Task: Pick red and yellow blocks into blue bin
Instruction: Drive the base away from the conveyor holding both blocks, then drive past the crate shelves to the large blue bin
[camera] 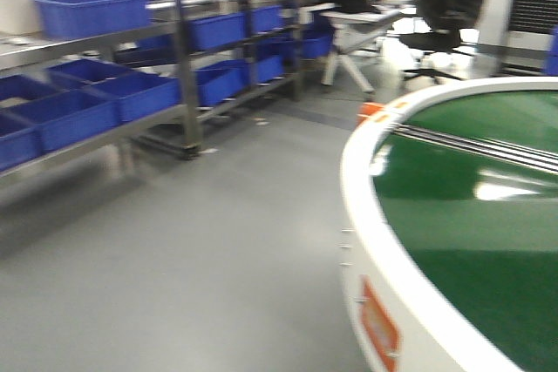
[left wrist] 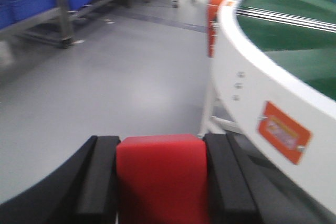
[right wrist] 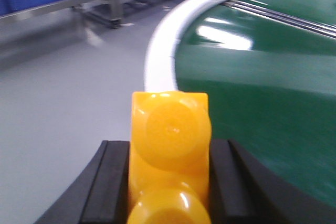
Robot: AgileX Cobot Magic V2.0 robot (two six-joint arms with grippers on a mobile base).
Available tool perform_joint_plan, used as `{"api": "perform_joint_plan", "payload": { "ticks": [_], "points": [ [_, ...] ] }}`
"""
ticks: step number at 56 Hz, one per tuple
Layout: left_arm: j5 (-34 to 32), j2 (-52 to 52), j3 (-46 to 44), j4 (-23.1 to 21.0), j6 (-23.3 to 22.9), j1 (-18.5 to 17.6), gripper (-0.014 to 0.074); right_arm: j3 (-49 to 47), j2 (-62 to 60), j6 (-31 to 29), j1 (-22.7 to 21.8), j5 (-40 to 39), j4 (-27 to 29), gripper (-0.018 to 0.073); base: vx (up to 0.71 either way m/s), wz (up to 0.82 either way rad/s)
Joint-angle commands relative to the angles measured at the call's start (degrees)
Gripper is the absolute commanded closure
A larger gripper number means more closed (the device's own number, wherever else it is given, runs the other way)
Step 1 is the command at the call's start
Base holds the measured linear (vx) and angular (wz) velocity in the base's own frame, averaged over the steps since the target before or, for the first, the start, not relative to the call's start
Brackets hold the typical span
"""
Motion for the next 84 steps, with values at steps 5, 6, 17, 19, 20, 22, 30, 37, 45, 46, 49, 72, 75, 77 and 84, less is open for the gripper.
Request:
{"api": "perform_joint_plan", "payload": {
  "ticks": [5,6,17,19,20,22,30,37,45,46,49,72,75,77,84],
  "points": [
    [-4.75,-0.2,-1.38,-0.33,-0.45,-0.46,0.0597,-1.61,0.28,-0.5,-0.27,-4.27,-0.64,0.0566,-0.01,0.88],
    [-4.75,-0.34,-1.38,-0.33,-0.45,-0.46,0.0597,-1.61,0.28,-0.5,-0.27,-4.27,-0.64,0.0566,0.01,0.84],
    [-4.75,-0.42,-1.38,-0.33,-0.45,-0.46,0.0597,-1.61,0.28,-0.5,-0.27,-4.27,-0.64,0.0566,0.05,0.69],
    [-4.75,-0.42,-1.38,-0.33,-0.45,-0.46,0.0597,-1.61,0.28,-0.5,-0.27,-4.27,-0.64,0.0566,0.11,0.49],
    [-4.75,-0.42,-1.38,-0.33,-0.45,-0.46,0.0597,-1.61,0.28,-0.5,-0.27,-4.27,-0.64,0.0566,0.12,0.46],
    [-4.75,-0.42,-1.38,-0.33,-0.45,-0.46,0.0597,-1.61,0.28,-0.5,-0.27,-4.27,-0.64,0.0566,0.14,0.42],
    [-4.75,-0.42,-1.38,-0.33,-0.45,-0.46,0.0597,-1.61,0.28,-0.5,-0.27,-4.27,-0.64,0.0566,0.17,0.34],
    [-4.75,-0.42,-1.38,-0.33,-0.45,-0.46,0.0597,-1.61,0.28,-0.5,-0.27,-4.27,-0.64,0.0566,0.22,0.21],
    [-4.75,-0.41,-1.38,-0.33,-0.45,-0.46,0.0596,-1.61,0.28,-0.5,-0.27,-4.27,-0.64,0.0566,0.27,0.09],
    [-4.75,-0.41,-1.38,-0.33,-0.45,-0.46,0.0596,-1.61,0.28,-0.5,-0.27,-4.27,-0.64,0.0566,0.32,0.01],
    [-4.75,-0.41,-1.38,-0.33,-0.45,-0.46,0.0596,-1.61,0.28,-0.5,-0.27,-4.27,-0.64,0.0566,0.34,-0.02],
    [-4.75,-0.36,-1.38,-0.33,-0.45,-0.46,0.0596,-1.61,0.28,-0.5,-0.27,-4.27,-0.64,0.0566,0.41,-0.02],
    [-4.75,-0.36,-1.38,-0.33,-0.45,-0.46,0.0596,-1.61,0.28,-0.5,-0.27,-4.27,-0.64,0.0566,0.44,-0.02],
    [-4.75,-0.36,-1.38,-0.33,-0.45,-0.46,0.0596,-1.61,0.28,-0.5,-0.27,-4.27,-0.64,0.0566,0.45,-0.02],
    [-4.75,-0.35,-1.38,-0.33,-0.45,-0.46,0.0596,-1.61,0.28,-0.5,-0.27,-4.27,-0.64,0.0566,0.46,-0.01]
  ]
}}
